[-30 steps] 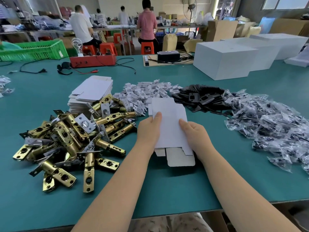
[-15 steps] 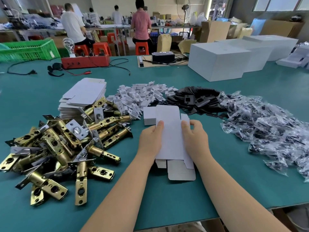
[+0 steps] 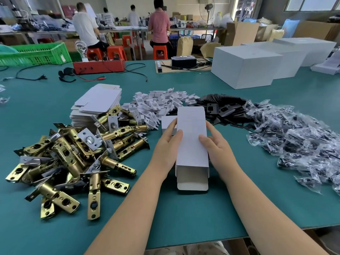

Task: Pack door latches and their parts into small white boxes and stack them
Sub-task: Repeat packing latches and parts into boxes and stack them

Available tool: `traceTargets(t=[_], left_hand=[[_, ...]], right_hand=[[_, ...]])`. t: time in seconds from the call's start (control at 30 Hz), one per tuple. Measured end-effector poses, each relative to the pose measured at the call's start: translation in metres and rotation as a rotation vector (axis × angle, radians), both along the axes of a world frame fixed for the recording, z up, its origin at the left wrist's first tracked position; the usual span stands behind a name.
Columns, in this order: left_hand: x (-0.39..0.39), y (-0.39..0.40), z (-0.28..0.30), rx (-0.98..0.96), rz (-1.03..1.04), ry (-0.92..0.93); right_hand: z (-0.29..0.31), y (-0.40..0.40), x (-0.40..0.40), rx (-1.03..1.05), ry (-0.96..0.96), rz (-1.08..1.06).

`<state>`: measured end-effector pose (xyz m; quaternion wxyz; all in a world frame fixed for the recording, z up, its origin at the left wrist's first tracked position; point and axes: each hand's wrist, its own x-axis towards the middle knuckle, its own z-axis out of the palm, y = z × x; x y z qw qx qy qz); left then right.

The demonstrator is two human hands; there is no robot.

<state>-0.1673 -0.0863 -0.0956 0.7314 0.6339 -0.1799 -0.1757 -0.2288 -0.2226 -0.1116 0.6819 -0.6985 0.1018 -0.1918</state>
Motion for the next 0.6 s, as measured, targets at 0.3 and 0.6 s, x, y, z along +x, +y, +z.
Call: traceTargets(t=[0.3,0.6], left_hand=[[0.0033,0.0066,-0.0013,0.033,-0.105,0.049],[0.0016,0.0078,-0.0032,0.056,-0.122,0.024]], right_hand=[[0.0047,-0.0041,-0.0043,0.130,-0.005,0.098],[0.0015,-0.0044,-0.0047,0.151,0.008,0.114]])
